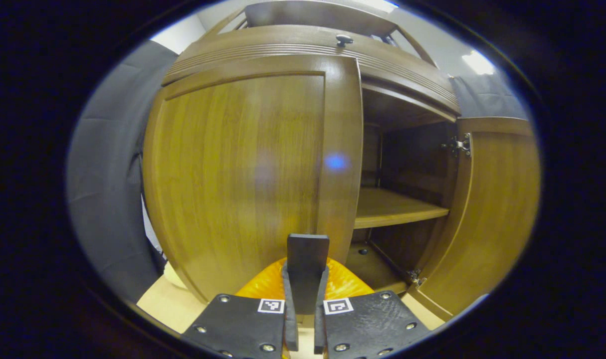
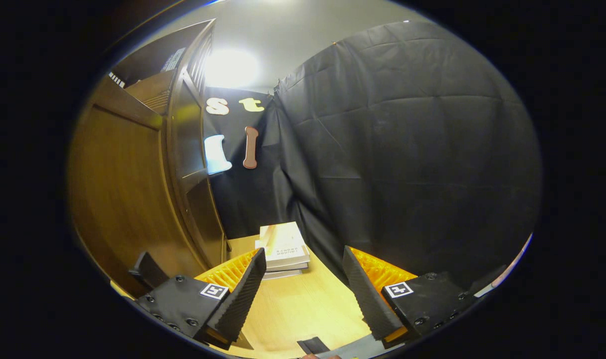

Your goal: Open the right door of the double-door shoe cabinet with the right hand, and open the left door with the left hand.

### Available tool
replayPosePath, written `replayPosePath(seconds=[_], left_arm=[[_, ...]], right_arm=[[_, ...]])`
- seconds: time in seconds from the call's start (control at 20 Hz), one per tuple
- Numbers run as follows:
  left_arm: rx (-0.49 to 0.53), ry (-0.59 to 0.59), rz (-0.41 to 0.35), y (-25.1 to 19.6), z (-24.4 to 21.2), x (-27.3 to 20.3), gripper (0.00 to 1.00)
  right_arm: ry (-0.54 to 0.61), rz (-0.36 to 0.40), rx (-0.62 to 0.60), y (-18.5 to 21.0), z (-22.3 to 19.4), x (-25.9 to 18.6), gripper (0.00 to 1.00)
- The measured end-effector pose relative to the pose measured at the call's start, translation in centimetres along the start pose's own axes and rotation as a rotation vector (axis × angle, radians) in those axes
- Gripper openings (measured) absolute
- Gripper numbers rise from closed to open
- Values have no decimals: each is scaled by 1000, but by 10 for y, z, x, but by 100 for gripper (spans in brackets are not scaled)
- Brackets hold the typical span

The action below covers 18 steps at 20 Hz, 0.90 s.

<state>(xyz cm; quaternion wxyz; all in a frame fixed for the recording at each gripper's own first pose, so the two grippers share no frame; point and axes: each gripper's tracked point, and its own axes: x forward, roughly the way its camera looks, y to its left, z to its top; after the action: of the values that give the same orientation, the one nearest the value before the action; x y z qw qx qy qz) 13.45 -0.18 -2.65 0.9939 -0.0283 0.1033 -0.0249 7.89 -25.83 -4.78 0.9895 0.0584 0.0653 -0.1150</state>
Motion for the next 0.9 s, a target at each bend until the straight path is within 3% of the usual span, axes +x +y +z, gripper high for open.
replayPosePath(seconds=[0.05, 0.85, 0.9], left_arm=[[3, -3, -3, 2, 0, -6, 14], [4, -28, -18, 64, -12, -126, 12], [3, -31, -14, 70, -14, -133, 15]], right_arm=[[1, -4, 1, 0, -1, -6, 98], [0, 27, -12, 36, -37, -91, 98], [-4, 35, -17, 41, -37, -95, 98]])
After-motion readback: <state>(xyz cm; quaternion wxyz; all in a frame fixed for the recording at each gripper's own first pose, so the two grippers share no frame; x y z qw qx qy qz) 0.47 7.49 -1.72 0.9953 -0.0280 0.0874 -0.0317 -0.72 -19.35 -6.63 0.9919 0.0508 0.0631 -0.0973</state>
